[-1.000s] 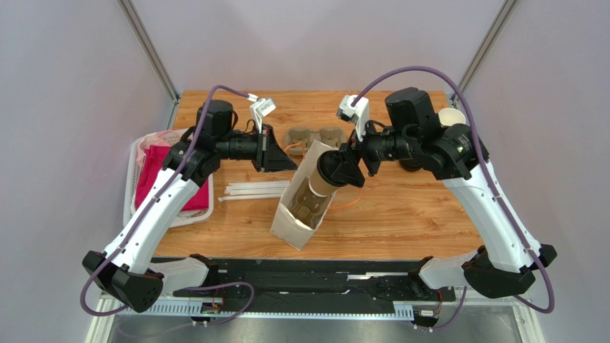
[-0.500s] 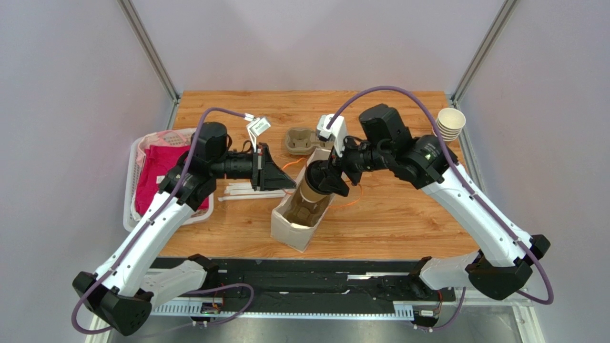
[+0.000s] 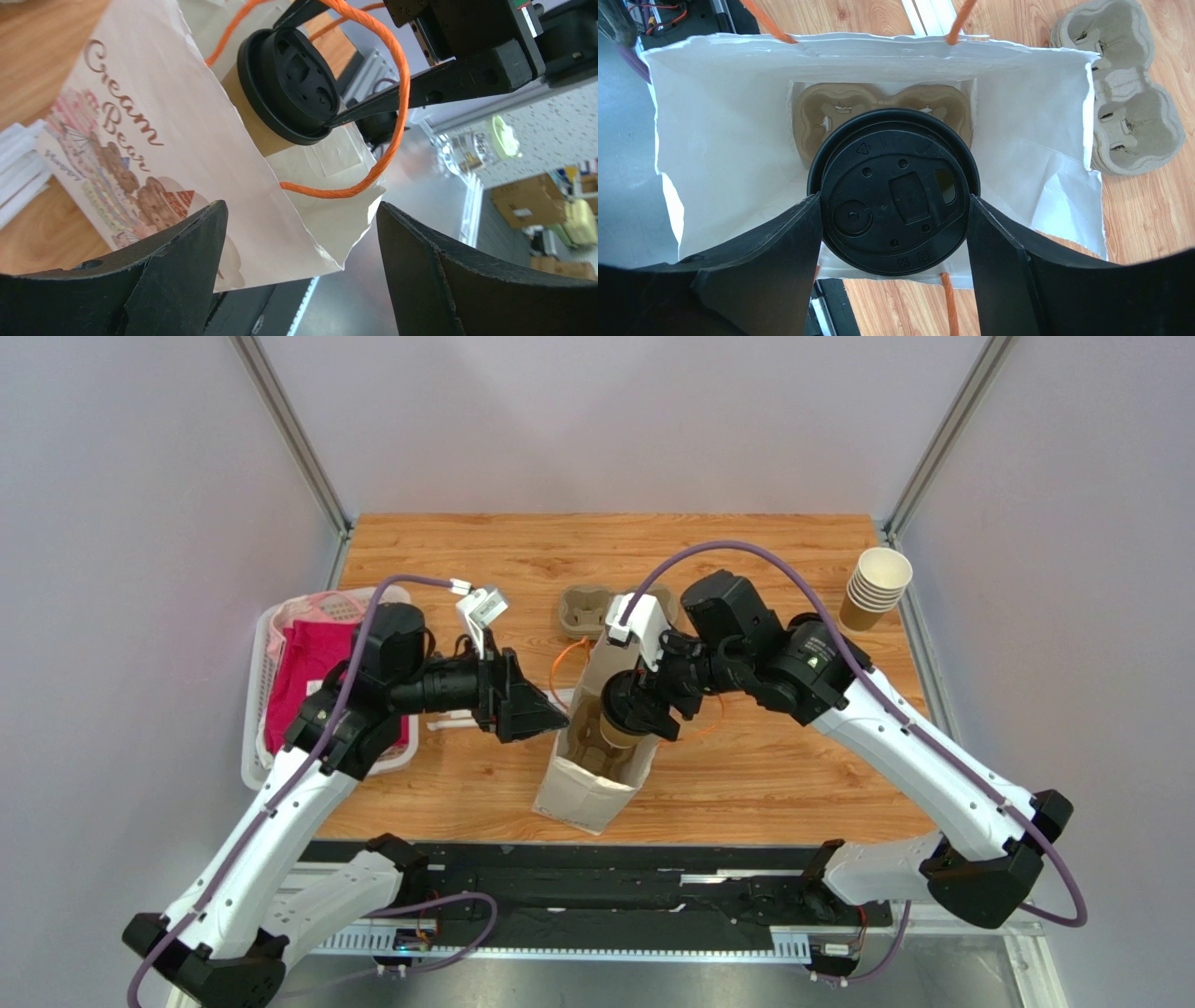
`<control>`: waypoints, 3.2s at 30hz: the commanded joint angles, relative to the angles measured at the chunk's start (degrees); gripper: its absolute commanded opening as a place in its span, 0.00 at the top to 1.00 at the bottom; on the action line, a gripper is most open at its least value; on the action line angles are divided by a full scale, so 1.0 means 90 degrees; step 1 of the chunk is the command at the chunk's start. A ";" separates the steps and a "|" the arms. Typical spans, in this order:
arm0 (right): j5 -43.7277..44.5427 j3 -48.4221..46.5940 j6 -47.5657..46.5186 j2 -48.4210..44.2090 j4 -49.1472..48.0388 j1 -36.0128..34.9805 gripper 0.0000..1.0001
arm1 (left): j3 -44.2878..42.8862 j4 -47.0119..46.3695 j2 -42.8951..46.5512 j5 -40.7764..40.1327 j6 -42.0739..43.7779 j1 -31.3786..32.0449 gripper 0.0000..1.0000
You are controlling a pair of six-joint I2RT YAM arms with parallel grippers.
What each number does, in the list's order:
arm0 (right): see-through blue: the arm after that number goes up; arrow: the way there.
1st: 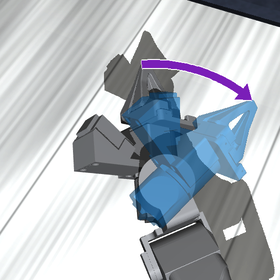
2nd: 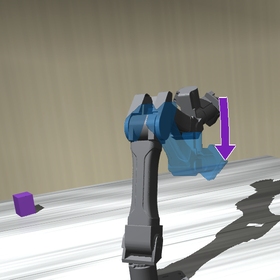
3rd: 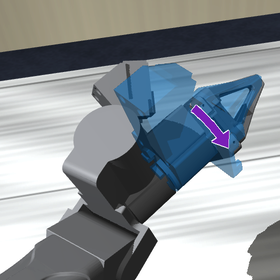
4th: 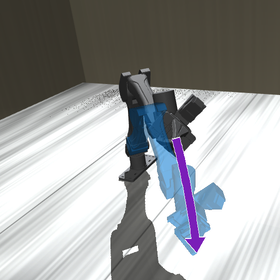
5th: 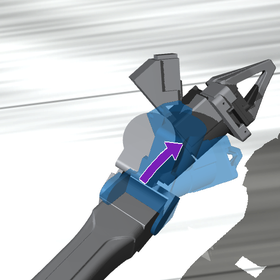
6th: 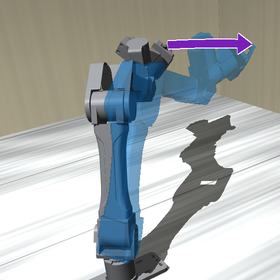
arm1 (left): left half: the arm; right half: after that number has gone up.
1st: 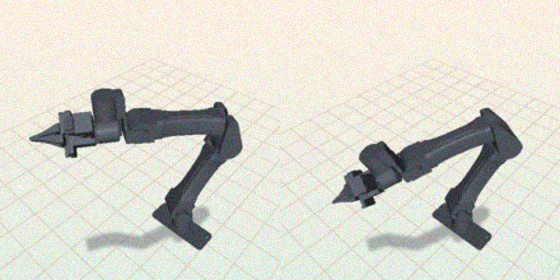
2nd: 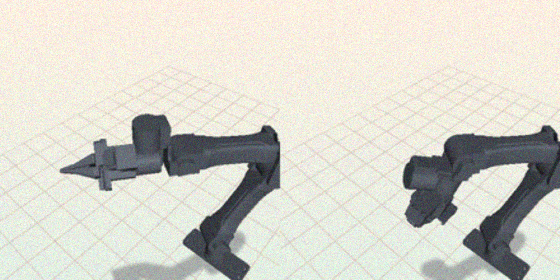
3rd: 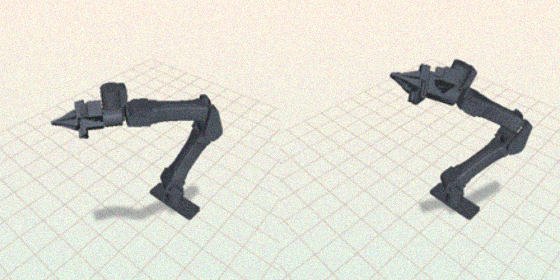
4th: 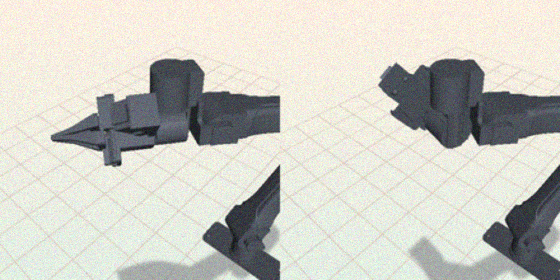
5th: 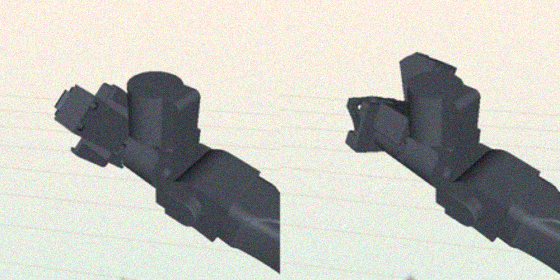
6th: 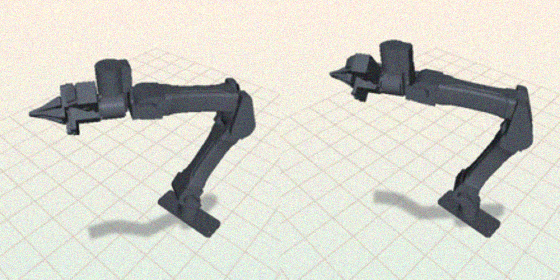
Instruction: Pack the takeout coffee
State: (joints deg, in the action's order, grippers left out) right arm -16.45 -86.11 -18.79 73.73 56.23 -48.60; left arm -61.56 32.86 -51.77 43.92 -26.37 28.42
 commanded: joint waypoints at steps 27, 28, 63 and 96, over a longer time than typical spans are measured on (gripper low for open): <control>0.0402 -0.0765 0.0574 0.0743 -0.0437 -0.0079 0.79 | -0.2829 0.1925 -0.0888 -0.1617 0.2803 0.1461 0.45; 0.0402 -0.0765 0.0564 0.0733 -0.0437 -0.0079 0.79 | -0.2780 0.1848 -0.0956 -0.1773 0.2793 0.1451 0.45; 0.0372 -0.0677 0.0495 0.0840 -0.0378 -0.0079 0.78 | -0.2506 0.2843 -0.2138 -0.4470 0.2071 0.1187 0.55; 0.0695 0.1587 0.0496 -0.1004 -0.1832 -0.0079 0.78 | -0.3032 0.2403 -0.1894 -0.4939 0.2501 0.2535 1.00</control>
State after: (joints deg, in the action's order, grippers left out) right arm -9.50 -77.01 -14.33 70.63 46.85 -49.32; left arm -84.97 55.40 -69.10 0.84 -3.75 50.17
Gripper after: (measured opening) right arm 0.716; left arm 0.007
